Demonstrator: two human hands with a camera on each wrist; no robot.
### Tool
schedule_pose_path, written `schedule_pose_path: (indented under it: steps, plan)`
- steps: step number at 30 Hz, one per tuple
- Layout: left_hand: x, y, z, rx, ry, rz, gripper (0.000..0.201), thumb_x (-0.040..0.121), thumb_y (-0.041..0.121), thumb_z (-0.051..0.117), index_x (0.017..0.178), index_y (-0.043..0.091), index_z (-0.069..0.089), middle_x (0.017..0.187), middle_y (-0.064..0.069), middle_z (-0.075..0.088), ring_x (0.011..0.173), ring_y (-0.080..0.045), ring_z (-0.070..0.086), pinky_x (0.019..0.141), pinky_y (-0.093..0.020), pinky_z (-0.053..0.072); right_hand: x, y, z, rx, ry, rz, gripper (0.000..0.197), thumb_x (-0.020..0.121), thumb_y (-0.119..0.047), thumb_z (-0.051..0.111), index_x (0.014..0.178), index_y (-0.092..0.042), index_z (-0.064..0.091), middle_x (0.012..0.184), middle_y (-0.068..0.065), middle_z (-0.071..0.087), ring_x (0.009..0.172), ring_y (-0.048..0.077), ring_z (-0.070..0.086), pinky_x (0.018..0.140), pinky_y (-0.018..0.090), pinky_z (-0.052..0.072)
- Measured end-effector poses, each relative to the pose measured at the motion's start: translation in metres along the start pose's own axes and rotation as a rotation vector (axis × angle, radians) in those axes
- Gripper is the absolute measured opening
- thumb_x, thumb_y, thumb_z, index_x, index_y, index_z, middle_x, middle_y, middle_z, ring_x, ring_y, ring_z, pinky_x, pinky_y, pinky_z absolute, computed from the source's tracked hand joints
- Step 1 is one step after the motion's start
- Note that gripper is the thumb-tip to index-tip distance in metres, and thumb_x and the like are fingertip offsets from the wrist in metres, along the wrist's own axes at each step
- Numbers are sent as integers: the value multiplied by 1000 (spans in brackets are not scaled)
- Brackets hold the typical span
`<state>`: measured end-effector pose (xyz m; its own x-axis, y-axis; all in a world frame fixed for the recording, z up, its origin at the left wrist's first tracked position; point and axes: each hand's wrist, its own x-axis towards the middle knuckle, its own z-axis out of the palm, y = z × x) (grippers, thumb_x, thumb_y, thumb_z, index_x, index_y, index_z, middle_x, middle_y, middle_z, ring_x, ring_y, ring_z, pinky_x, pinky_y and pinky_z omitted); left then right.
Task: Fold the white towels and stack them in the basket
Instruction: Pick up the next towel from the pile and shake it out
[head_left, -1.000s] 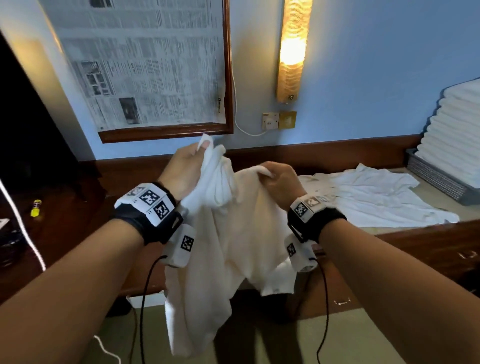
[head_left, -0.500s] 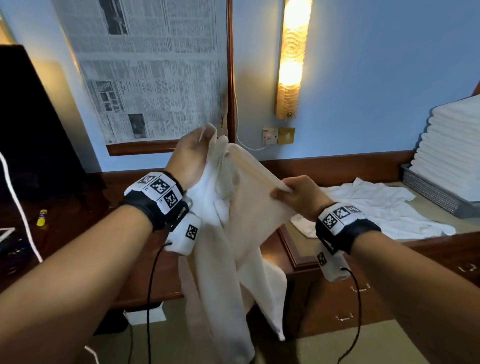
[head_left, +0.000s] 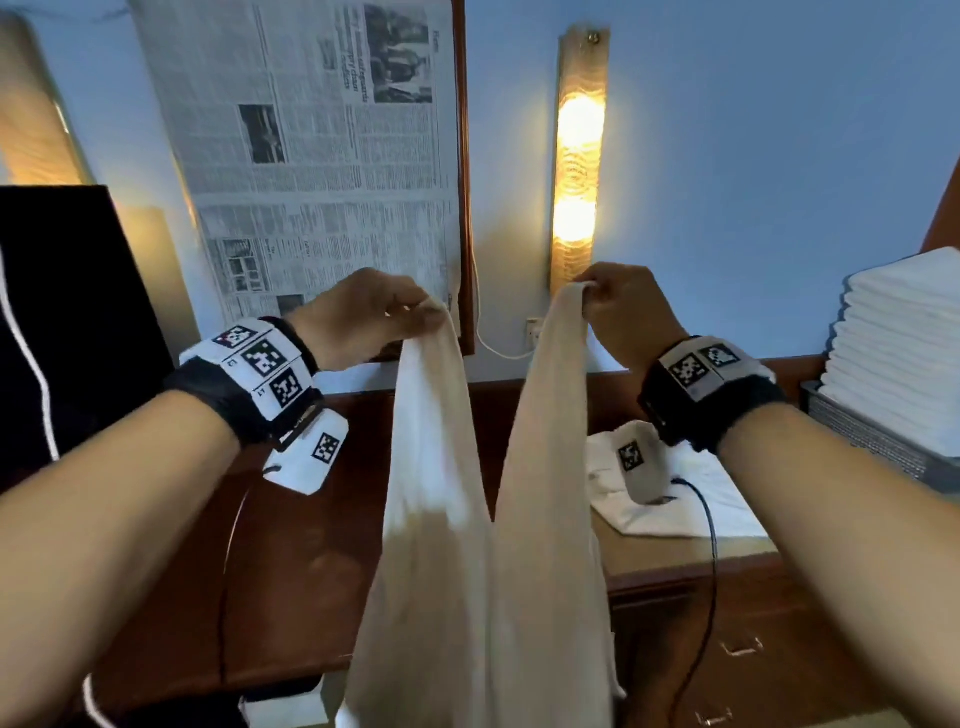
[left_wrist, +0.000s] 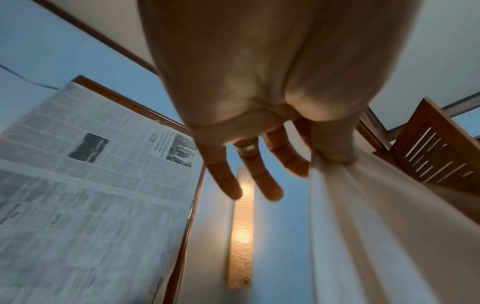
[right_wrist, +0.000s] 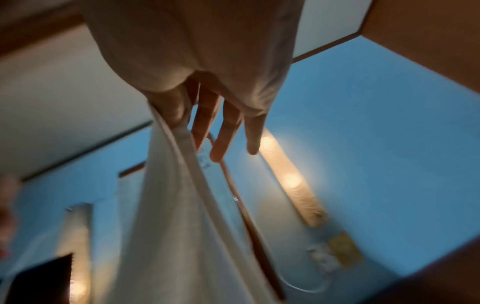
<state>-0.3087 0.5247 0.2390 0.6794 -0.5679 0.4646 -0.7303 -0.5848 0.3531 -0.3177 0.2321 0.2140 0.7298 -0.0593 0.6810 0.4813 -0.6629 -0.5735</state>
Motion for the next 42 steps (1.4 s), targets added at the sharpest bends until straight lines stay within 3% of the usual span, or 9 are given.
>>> schedule_pose_path:
  steps: [5, 8, 13, 18, 25, 30, 34, 38, 42]
  plan:
    - [8, -6, -8, -233, 343, 126, 18, 95, 26, 61, 94, 13, 74, 83, 12, 72, 76, 1, 60, 75, -16, 46, 25, -71, 3, 149, -85, -111, 14, 95, -9, 57, 87, -9, 69, 80, 3, 66, 77, 19, 64, 72, 35, 55]
    - [16, 3, -19, -345, 450, 143, 11, 95, 23, 63, 97, 23, 74, 84, 8, 74, 75, -1, 63, 73, -17, 48, 32, -103, 4, 203, -140, -194, 14, 95, -21, 64, 86, -12, 71, 79, 3, 69, 69, 9, 61, 63, 31, 54]
    - [31, 24, -33, -630, 544, 150, 17, 90, 4, 65, 107, 7, 70, 80, 14, 74, 79, 1, 67, 76, -15, 51, 44, -132, 6, 237, -156, -274, 16, 91, -28, 71, 86, -13, 76, 76, 8, 71, 63, 9, 59, 62, 27, 50]
    - [37, 31, -41, -742, 538, 154, 12, 93, 5, 62, 100, 4, 71, 79, 9, 72, 78, -7, 67, 75, -22, 55, 55, -138, 2, 264, -130, -289, 16, 92, -26, 70, 93, -13, 78, 84, 5, 74, 81, 26, 67, 76, 38, 55]
    - [46, 37, -43, -765, 527, 176, 16, 96, 2, 59, 86, 8, 70, 75, 12, 71, 73, -4, 65, 71, -20, 52, 59, -145, 2, 303, -82, -296, 19, 94, -29, 67, 89, -14, 77, 83, 2, 73, 76, 16, 67, 75, 34, 55]
    - [52, 39, -42, -835, 552, 205, 15, 85, 21, 64, 88, 7, 71, 78, 9, 73, 77, -8, 66, 75, -24, 54, 63, -146, 7, 406, -64, -302, 17, 95, -28, 64, 89, -16, 76, 83, -3, 73, 78, 12, 67, 78, 35, 58]
    - [52, 34, -43, -873, 564, 185, 11, 83, 17, 68, 84, 6, 69, 78, 0, 69, 74, -12, 64, 75, -26, 54, 61, -145, 14, 531, -151, -252, 16, 94, -29, 65, 88, -16, 72, 85, 1, 72, 83, 23, 69, 73, 37, 58]
    - [53, 21, -47, -865, 570, 126, 20, 78, 12, 78, 85, 7, 61, 85, -10, 60, 77, -26, 58, 71, -36, 50, 56, -140, 30, 695, -332, -176, 30, 101, -27, 54, 115, -4, 66, 108, 18, 67, 102, 32, 66, 90, 46, 56]
    - [49, 11, -46, -768, 581, 58, 19, 81, 7, 73, 77, 4, 55, 73, -9, 49, 57, -8, 51, 56, -19, 45, 50, -131, 44, 676, -422, -100, 40, 104, -33, 46, 116, -1, 66, 113, 23, 65, 107, 39, 62, 95, 48, 52]
